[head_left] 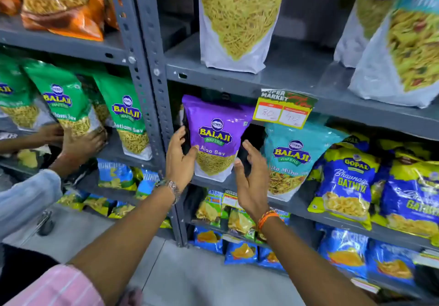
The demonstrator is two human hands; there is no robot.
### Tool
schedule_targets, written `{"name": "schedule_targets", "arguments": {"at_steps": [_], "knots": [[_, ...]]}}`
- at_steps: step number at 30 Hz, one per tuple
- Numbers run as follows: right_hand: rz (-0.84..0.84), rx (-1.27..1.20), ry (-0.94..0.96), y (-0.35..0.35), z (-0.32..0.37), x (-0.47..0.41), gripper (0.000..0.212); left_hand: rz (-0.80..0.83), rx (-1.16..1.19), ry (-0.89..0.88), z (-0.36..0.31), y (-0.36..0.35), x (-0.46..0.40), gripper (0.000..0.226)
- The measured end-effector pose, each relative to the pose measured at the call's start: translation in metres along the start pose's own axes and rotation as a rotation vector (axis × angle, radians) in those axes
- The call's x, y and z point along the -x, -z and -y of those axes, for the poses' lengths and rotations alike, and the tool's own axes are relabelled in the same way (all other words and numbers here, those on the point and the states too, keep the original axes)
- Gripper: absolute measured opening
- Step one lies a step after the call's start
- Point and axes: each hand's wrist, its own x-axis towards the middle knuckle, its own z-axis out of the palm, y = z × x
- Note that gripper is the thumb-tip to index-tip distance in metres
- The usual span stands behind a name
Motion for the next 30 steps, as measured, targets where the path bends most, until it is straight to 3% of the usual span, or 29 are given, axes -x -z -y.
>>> {"name": "schedule_targets", "arguments": {"at_steps": [4,6,11,17,30], "knots": [[0.083,-0.146,-0.396,-0.025,-0.033,-0.017,0.084,0.040,0.001,0.130,0.009,-0.015,-0.013,0.071],[0.138,-0.177,-0.465,-0.036,-0.055,-0.027,0.093,0.064,0.049,0.149,0.013,-0.023,-0.020,0.059],[0.231,-0.171,-0.396,-0.043,-0.083,-0.046,0.067,0.024,0.123,0.138,0.022,-0.034,-0.036,0.023],[0.250,-0.285,-0.353,-0.052,-0.081,-0.056,0.073,0.033,0.129,0.103,0.035,-0.033,-0.041,0.052],[0.240,-0.338,-0.391,-0.029,-0.064,0.003,0.072,0.020,0.040,0.066,0.024,-0.002,0.028,0.034]]}}
